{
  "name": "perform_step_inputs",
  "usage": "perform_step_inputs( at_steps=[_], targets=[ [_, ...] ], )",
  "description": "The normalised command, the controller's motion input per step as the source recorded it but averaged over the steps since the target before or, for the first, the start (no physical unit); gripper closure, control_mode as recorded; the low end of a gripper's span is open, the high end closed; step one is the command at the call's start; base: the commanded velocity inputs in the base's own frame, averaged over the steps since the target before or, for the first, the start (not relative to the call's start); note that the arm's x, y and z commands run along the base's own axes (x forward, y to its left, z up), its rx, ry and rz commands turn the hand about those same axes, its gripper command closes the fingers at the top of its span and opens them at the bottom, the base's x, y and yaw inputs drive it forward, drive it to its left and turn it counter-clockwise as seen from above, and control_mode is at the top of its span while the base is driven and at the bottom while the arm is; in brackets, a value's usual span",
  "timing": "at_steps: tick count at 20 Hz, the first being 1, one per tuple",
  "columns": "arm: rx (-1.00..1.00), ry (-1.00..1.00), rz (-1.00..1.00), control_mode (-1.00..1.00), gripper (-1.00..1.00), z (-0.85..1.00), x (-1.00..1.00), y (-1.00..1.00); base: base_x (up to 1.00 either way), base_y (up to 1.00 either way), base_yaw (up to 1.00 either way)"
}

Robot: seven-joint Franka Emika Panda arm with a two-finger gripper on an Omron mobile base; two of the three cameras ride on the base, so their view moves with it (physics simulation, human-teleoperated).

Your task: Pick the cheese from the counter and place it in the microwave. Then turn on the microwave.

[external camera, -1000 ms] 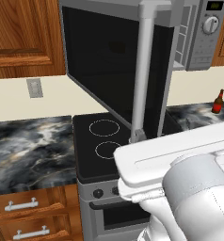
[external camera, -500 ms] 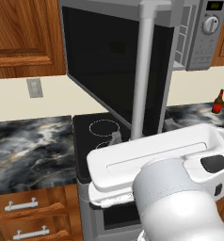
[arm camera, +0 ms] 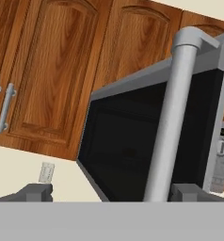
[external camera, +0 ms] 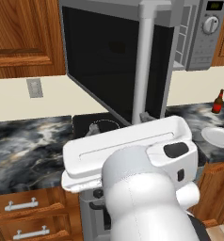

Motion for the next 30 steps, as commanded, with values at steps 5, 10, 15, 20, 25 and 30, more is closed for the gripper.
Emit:
perform_step_inputs(
  at_steps=[5, 10, 15, 20, 25, 30],
  targets=[
    [0.0, 0.0, 0.0, -1.0, -1.0, -0.13, 0.43, 0.04, 0.0, 0.0, 0.0],
    [0.0, 0.0, 0.0, -1.0, -1.0, -0.19, 0.48, 0.08, 0.0, 0.0, 0.0],
    [0.0, -0.01, 0.0, -1.0, -1.0, -0.15, 0.45, 0.24, 0.0, 0.0, 0.0],
    [0.0, 0.0, 0.0, -1.0, -1.0, -0.12, 0.44, 0.26, 0.0, 0.0, 0.0],
    [0.0, 0.0, 0.0, -1.0, -1.0, -0.13, 0.41, 0.27, 0.0, 0.0, 0.0],
    [0.0, 0.0, 0.0, -1.0, -1.0, -0.08, 0.18, 0.04, 0.0, 0.0, 0.0]
  ],
)
